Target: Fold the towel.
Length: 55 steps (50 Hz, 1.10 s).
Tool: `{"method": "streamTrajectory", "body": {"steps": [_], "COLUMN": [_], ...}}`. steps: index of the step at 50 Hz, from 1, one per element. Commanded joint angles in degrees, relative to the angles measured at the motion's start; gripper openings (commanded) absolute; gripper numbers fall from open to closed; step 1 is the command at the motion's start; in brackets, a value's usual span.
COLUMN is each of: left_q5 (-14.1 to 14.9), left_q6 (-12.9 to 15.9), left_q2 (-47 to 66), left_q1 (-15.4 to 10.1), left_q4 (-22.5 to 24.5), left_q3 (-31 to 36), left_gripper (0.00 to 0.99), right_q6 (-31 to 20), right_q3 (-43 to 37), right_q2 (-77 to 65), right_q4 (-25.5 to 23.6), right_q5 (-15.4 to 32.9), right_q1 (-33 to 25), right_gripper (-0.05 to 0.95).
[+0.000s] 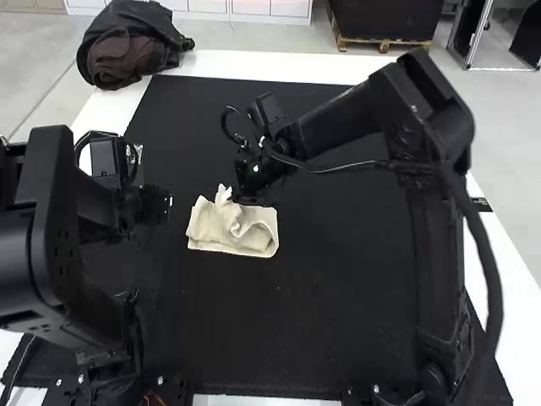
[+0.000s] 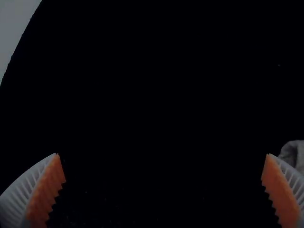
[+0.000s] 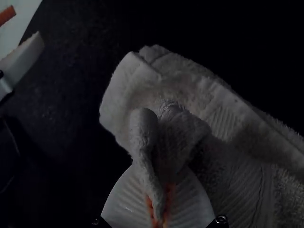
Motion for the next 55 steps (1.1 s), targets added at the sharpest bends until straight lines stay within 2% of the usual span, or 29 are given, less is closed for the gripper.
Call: {"method": "streamTrajectory", "body": {"steps": [1,11,13,15,17,22,26,29,39,41,43,45,46,47,48,55], "left_q5": [0.5,0.8,0.9,0.9,0.9,0.9,0.9,0.9,0.7,0.7,0.6,0.6,0.6,0.6,0.6,0.6], "left_q6": [-0.4,-0.4,-0.3,-0.3,-0.3,-0.3,-0.3,-0.4,-0.4,-0.4,-0.4,-0.4,-0.3,-0.4,-0.4,-0.4], "left_q2": [-0.9,-0.9,-0.9,-0.9,-0.9,-0.9,-0.9,-0.9,-0.9,-0.9,-0.9,-0.9,-0.9,-0.9,-0.9,-0.9], "left_q1": [0.2,0.2,0.2,0.2,0.2,0.2,0.2,0.2,0.2,0.2,0.2,0.2,0.2,0.2,0.2,0.2], "left_q4": [0.9,1.1,1.0,1.0,1.0,1.1,1.2,1.1,1.2,1.2,1.2,1.2,1.2,1.2,1.2,1.2], "left_q3": [-1.1,-1.1,-1.1,-1.2,-1.2,-1.3,-1.3,-1.3,-1.3,-1.3,-1.2,-1.3,-1.3,-1.2,-1.2,-1.2], "left_gripper": [0.969,0.969,0.969,0.969,0.969,0.969,0.969,0.969,0.969,0.969,0.969,0.969,0.969,0.969,0.969,0.969], "right_q6": [0.5,0.8,0.8,0.9,1.3,1.2,1.0,0.7,0.6,0.8,0.7,0.6,0.6,0.6,0.7,1.1], "right_q3": [4.8,9.5,10.2,10.7,11.1,12.4,13.8,15.2,16.0,16.0,15.8,15.2,14.7,14.1,13.3,7.5], "right_q2": [1.6,5.6,6.0,6.4,6.6,6.7,6.5,6.0,1.8,1.1,0.1,-0.9,-1.6,-2.1,-2.5,-3.5], "right_q4": [0.1,-0.5,-0.6,-0.8,-0.9,-1.4,-2.3,-3.3,-3.4,-3.4,-3.8,-4.4,-4.6,-4.5,-4.4,-3.2], "right_q5": [0.0,-0.2,-0.3,-0.5,-0.5,-0.3,-0.3,-0.1,0.5,-0.2,-1.9,-3.9,-4.4,-4.5,-4.5,-7.8], "right_q1": [1.3,2.3,2.5,2.7,3.1,3.4,3.2,3.0,0.9,0.3,-0.6,-1.6,-2.4,-2.8,-3.3,-4.9], "right_gripper": [-0.02,-0.02,0.0,0.12,0.3,0.67,0.84,0.9,0.88,0.8,0.6,0.32,0.14,0.0,-0.03,-0.02]}}
